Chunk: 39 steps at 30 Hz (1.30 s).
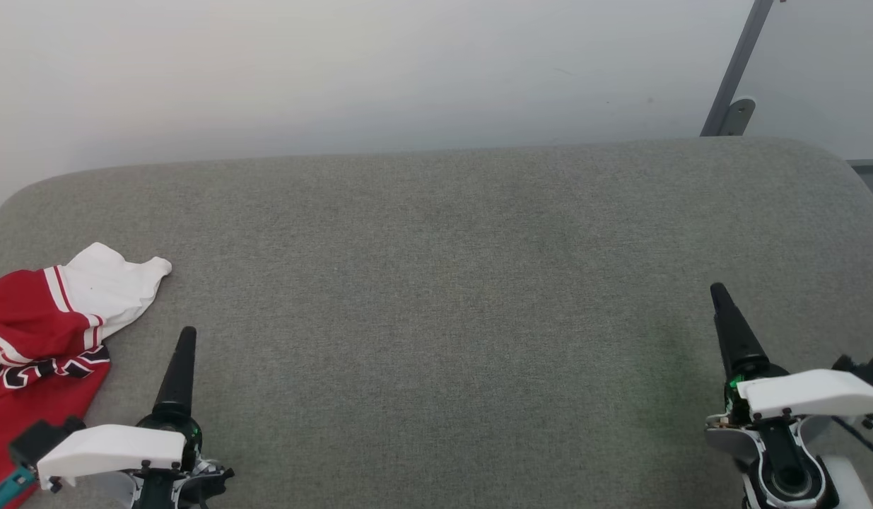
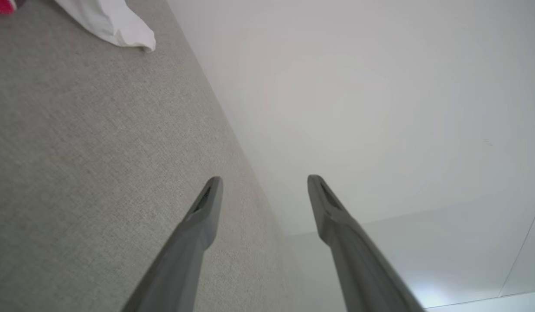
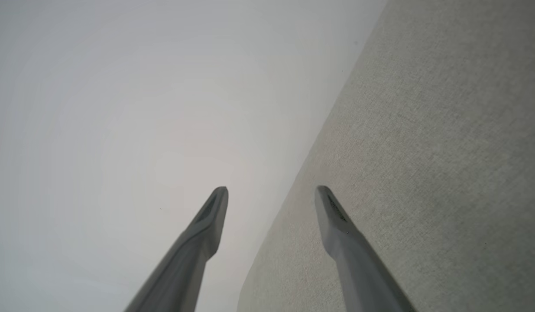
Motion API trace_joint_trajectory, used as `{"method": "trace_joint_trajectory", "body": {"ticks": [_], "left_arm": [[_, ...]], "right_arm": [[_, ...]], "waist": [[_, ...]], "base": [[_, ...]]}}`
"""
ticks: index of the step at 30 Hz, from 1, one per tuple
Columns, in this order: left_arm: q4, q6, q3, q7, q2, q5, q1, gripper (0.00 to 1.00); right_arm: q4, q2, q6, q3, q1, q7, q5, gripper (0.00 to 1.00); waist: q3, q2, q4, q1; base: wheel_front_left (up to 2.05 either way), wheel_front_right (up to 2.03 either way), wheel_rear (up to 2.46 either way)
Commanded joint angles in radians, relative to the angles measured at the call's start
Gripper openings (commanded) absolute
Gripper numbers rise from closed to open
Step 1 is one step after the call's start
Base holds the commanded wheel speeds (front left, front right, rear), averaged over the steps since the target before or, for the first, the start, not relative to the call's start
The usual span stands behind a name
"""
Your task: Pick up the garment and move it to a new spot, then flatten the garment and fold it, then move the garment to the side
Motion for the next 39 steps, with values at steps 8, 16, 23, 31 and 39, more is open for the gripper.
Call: {"method": "trace_joint_trajectory", "body": {"ticks": [8,16,23,31,39], "left_arm": [[-0.046,0.002,-0.002,-0.041,0.024,0.231,-0.032,1.0],[-0.068,0.002,-0.007,-0.071,0.045,0.397,-0.033,1.0],[-0.086,0.008,-0.018,-0.096,0.064,0.523,-0.021,1.0],[-0.078,0.012,-0.038,-0.122,0.086,0.641,-0.013,1.0],[-0.053,0.014,-0.052,-0.145,0.101,0.738,-0.011,1.0]], "right_arm": [[-0.023,-0.008,0.0,0.004,-0.062,-0.042,-0.239,1.0],[-0.021,-0.011,0.0,0.019,-0.084,-0.072,-0.434,1.0],[-0.001,-0.01,0.0,0.012,-0.103,-0.097,-0.608,1.0],[0.036,-0.005,0.0,0.008,-0.125,-0.123,-0.765,1.0],[0.072,-0.014,0.0,0.016,-0.143,-0.147,-0.918,1.0]], "waist": [[0.001,0.0,0.002,0.0],[0.001,0.0,0.001,0.0],[0.001,0.0,0.0,0.0],[0.0,0.0,-0.003,0.0],[-0.001,0.0,-0.005,0.0]], "base": [[0.0,0.0,0.0],[0.0,0.0,0.0],[0.0,0.0,0.0],[0.0,0.0,0.0],[0.0,0.0,0.0]]}}
